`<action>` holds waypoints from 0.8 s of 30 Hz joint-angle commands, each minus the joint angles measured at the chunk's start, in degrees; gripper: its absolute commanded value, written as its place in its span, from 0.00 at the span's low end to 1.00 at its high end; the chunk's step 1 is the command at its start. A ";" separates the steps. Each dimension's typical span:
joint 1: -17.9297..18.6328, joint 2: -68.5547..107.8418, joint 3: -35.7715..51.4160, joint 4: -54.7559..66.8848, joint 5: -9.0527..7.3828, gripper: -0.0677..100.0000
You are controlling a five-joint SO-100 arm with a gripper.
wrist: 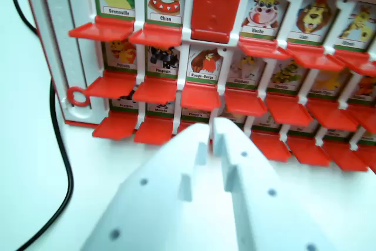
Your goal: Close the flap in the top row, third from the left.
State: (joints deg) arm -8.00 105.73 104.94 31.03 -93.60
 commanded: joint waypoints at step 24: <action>3.96 81.65 29.97 28.30 1.85 0.00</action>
State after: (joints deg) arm -3.60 184.31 135.88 56.16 -92.02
